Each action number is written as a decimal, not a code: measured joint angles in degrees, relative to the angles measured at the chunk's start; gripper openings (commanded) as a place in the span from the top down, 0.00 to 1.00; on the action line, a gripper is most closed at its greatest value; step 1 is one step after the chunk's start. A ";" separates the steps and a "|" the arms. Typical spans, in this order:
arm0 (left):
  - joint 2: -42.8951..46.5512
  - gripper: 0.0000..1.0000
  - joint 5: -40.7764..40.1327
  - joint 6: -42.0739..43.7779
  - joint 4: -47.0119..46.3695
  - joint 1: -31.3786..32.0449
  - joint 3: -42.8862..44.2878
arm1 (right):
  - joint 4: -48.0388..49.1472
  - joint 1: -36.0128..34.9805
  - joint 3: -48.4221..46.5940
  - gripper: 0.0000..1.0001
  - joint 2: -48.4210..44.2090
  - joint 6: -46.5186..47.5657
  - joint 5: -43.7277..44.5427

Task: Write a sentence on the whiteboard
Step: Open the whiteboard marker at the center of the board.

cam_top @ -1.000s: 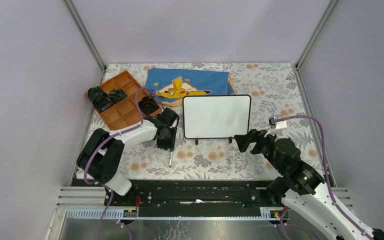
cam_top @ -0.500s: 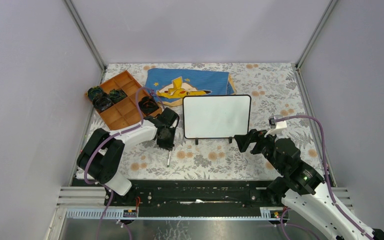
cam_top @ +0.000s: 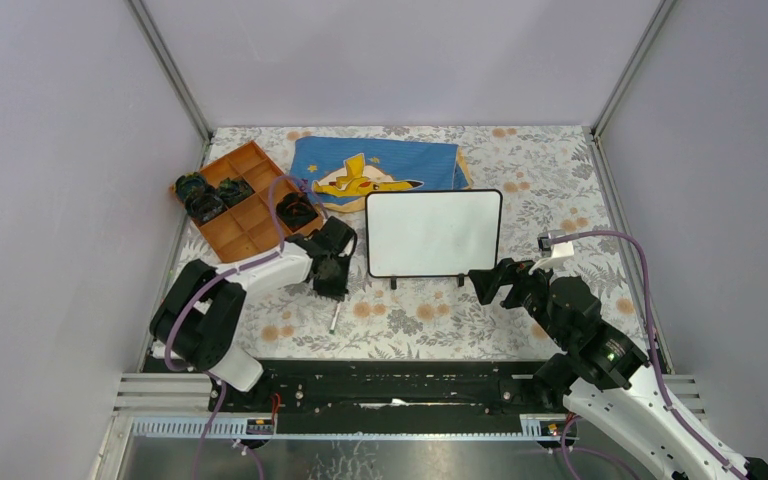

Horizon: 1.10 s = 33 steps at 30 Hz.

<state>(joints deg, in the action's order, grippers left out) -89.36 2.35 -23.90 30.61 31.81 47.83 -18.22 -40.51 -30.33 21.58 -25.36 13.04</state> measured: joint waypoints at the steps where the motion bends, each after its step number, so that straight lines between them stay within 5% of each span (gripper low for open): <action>1: 0.28 1.00 -0.20 -0.17 -0.15 0.00 -0.20 | 0.00 0.00 0.00 0.06 0.00 0.00 0.00; 16: 14.56 1.00 -4.57 -3.39 2.51 0.00 -0.72 | -0.02 0.00 -0.02 0.06 0.50 0.00 -0.07; 24: 25.22 1.00 -5.20 -4.72 6.84 0.00 6.23 | 0.46 0.00 -1.07 0.06 3.13 0.00 -0.96; 33: 37.13 1.00 2.97 -8.07 -0.20 0.00 8.57 | 11.50 0.02 -6.19 0.05 11.76 -1.73 -11.47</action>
<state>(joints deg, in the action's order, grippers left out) -52.23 5.32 -31.97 30.41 31.81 56.40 -6.72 -40.49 -36.51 33.34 -27.09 1.56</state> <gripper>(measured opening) 0.145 0.946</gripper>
